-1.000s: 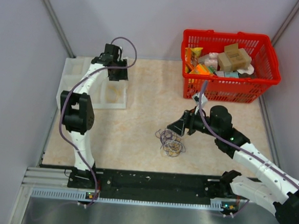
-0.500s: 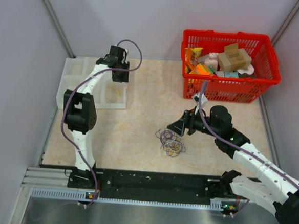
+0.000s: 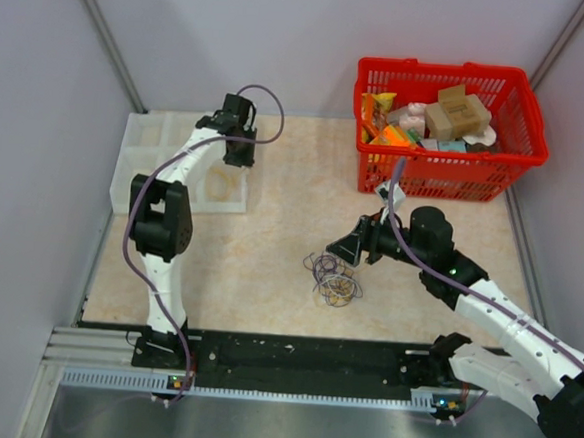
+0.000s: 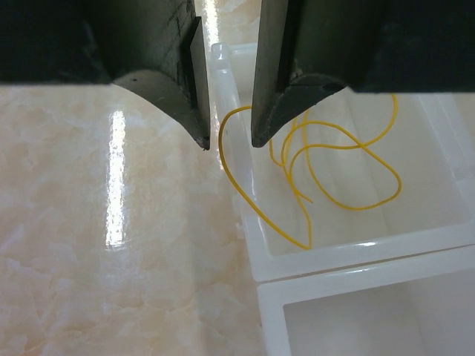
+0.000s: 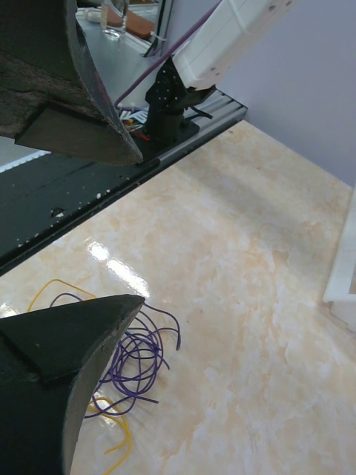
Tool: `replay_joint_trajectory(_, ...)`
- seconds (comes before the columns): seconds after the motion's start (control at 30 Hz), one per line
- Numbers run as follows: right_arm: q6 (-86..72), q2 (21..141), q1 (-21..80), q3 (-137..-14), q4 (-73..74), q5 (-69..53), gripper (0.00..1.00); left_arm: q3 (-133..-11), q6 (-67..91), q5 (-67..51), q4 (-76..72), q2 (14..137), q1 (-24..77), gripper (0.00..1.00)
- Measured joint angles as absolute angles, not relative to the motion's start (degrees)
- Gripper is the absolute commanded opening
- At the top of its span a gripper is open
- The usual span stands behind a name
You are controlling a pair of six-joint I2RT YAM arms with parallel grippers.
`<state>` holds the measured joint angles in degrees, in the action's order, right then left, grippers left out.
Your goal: Untangle the cables
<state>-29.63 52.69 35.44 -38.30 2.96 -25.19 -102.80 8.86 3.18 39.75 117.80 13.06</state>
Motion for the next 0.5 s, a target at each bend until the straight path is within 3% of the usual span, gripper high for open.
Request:
replay_joint_trajectory(0.13,-29.63,52.69,35.44,-38.3,2.96,-25.19,0.7,-102.5,8.82,3.97,40.03,117.91,13.61,0.32)
replay_joint_trajectory(0.5,-29.63,52.69,35.44,-38.28,2.98,-25.17,0.7,-102.39,8.47,5.67,40.47,118.34,13.87,0.1)
